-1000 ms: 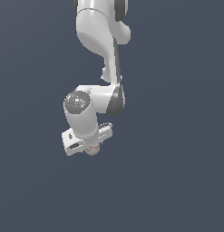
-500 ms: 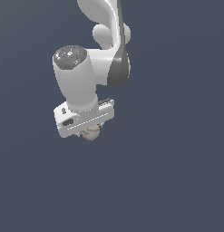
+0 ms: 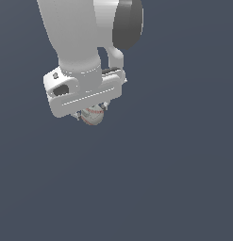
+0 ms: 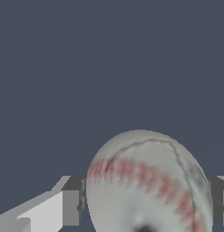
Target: Pick up the object and move it to a goal position.
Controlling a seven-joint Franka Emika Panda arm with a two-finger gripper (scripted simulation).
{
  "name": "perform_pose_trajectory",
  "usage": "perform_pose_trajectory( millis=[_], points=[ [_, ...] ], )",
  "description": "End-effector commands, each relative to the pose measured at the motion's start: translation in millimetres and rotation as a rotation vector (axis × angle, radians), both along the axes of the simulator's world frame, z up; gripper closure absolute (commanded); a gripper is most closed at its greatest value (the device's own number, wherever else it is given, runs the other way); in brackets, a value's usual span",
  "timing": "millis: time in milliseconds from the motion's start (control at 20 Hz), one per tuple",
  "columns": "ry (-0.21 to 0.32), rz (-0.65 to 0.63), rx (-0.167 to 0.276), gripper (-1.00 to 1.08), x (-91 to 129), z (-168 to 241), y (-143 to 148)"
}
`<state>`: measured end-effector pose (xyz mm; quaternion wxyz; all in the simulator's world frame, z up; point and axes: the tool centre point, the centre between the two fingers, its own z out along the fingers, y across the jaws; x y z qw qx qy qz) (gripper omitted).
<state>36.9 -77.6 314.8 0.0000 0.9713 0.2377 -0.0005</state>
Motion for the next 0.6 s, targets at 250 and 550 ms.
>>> perform_pose_trajectory(
  millis=[250,550],
  points=[
    [-0.001,0.000,0.000,1.08,-7,46,2],
    [-0.001,-0.001,0.000,1.08,-7,54,2]
  ],
)
